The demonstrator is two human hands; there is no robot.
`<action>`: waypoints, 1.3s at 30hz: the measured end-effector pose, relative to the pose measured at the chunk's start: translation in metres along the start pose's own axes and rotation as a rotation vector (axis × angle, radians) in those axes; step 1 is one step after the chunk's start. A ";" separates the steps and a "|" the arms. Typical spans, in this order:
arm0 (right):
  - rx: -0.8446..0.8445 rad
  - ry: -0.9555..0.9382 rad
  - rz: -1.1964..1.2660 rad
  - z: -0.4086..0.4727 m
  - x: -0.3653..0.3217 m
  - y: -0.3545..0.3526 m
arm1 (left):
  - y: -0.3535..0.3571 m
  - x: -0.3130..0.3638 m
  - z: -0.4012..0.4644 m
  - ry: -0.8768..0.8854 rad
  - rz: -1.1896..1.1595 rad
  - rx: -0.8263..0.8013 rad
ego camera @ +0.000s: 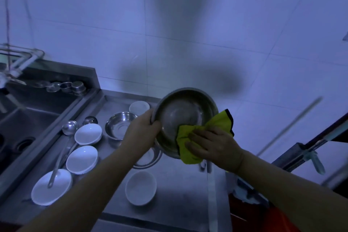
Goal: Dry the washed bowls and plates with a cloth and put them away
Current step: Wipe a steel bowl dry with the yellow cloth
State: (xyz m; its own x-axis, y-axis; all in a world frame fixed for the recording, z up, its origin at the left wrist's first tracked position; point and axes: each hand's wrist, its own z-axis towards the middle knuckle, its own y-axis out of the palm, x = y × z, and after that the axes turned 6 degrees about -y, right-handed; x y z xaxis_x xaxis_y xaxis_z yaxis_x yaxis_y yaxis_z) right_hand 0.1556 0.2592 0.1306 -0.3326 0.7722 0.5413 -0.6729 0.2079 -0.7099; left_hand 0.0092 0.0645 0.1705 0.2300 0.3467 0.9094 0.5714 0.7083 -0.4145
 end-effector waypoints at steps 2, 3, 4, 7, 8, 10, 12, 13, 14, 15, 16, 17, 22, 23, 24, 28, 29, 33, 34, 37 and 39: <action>0.034 0.110 0.001 0.008 -0.012 0.002 | 0.021 -0.005 -0.007 -0.184 -0.315 -0.068; 0.042 0.159 0.004 0.012 -0.018 0.003 | 0.033 -0.007 -0.012 -0.266 -0.475 -0.125; 0.045 0.200 0.015 0.017 -0.024 0.004 | 0.042 -0.007 -0.016 -0.311 -0.591 -0.135; 0.043 0.298 0.072 0.024 -0.034 0.000 | 0.054 -0.004 -0.017 -0.317 -0.688 -0.004; 0.030 0.314 0.096 0.023 -0.034 -0.003 | 0.055 -0.002 -0.015 -0.304 -0.680 0.011; -0.036 0.305 0.138 0.018 -0.028 -0.010 | 0.054 0.001 -0.014 -0.259 -0.622 -0.017; -0.138 0.254 0.164 0.010 -0.019 -0.016 | 0.053 0.007 -0.013 -0.221 -0.534 -0.083; -0.177 0.233 0.193 0.006 -0.013 -0.019 | 0.052 0.010 -0.013 -0.206 -0.489 -0.114; -0.210 0.215 0.225 0.001 -0.006 -0.021 | 0.050 0.012 -0.014 -0.200 -0.448 -0.138; -0.245 0.196 0.239 -0.004 0.003 -0.025 | 0.047 0.014 -0.015 -0.202 -0.411 -0.152; -0.273 0.178 0.227 -0.009 0.012 -0.028 | 0.045 0.016 -0.015 -0.204 -0.374 -0.162; -0.287 0.169 0.204 -0.013 0.022 -0.031 | 0.046 0.017 -0.015 -0.202 -0.338 -0.171; -0.168 0.415 0.024 -0.003 0.045 -0.041 | 0.063 0.028 -0.021 -0.191 -0.352 -0.188; -0.130 0.486 0.034 0.003 0.045 -0.040 | 0.067 0.031 -0.021 -0.185 -0.375 -0.192; -0.092 0.549 0.070 0.009 0.044 -0.039 | 0.071 0.034 -0.021 -0.179 -0.394 -0.194; -0.099 0.596 0.266 0.031 0.038 -0.042 | 0.077 0.044 -0.024 -0.137 -0.472 -0.220; -0.134 0.570 0.325 0.033 0.035 -0.042 | 0.077 0.046 -0.024 -0.117 -0.487 -0.220; -0.210 0.450 0.472 0.031 0.029 -0.046 | 0.070 0.052 -0.024 -0.114 -0.452 -0.112; -0.218 0.396 0.457 0.027 0.029 -0.048 | 0.068 0.052 -0.023 -0.129 -0.446 -0.075; -0.197 0.255 0.350 0.014 0.037 -0.057 | 0.063 0.047 -0.020 -0.151 -0.428 -0.023; -0.143 0.196 0.211 0.004 0.049 -0.057 | 0.063 0.044 -0.020 -0.172 -0.398 -0.036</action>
State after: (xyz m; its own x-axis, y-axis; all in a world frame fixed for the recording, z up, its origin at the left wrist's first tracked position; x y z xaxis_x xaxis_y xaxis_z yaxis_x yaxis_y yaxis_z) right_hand 0.1751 0.2831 0.1996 -0.3123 0.9052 0.2881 -0.4978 0.1023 -0.8612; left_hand 0.0710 0.1119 0.1856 -0.1472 0.1505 0.9776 0.6168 0.7866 -0.0282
